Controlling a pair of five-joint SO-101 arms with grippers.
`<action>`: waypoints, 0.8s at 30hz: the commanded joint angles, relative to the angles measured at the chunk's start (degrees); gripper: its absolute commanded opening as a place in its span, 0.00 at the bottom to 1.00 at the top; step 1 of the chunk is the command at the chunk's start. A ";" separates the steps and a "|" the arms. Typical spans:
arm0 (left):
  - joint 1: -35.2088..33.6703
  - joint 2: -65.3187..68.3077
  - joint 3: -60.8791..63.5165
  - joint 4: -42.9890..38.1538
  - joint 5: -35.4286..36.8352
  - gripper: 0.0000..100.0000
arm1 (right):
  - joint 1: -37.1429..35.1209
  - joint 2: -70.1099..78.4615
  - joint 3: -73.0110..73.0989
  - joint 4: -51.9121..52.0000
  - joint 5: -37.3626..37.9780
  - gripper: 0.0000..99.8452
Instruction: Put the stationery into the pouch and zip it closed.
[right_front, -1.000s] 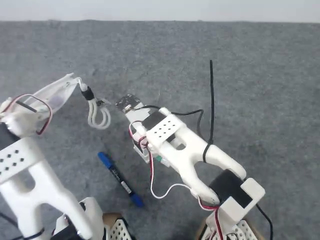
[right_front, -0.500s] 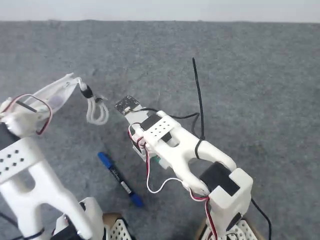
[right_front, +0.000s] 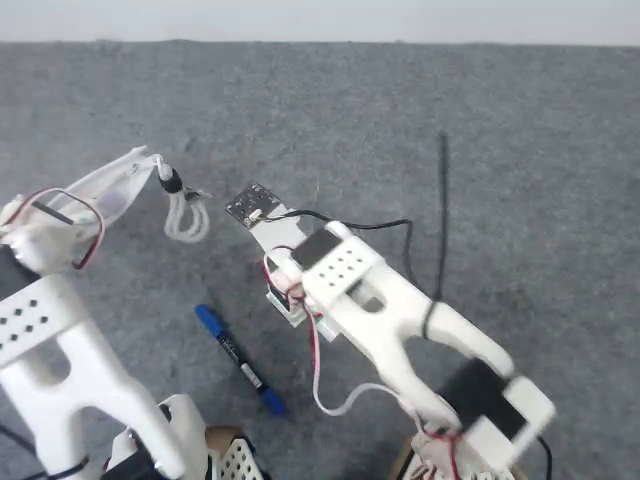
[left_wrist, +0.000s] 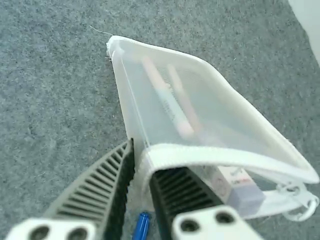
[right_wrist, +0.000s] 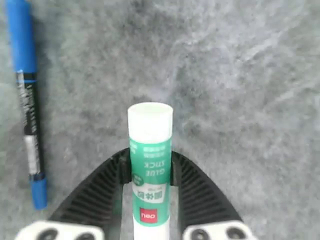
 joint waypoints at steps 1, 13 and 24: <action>0.09 -0.79 -0.48 -2.02 0.53 0.01 | -0.40 -12.00 2.20 0.31 0.79 0.01; 9.23 -0.79 -3.65 -0.97 0.53 0.01 | -0.22 -32.31 13.98 -11.82 0.44 0.01; 23.82 -0.70 -14.64 6.51 0.44 0.01 | -0.13 -57.45 31.38 -29.67 0.44 0.01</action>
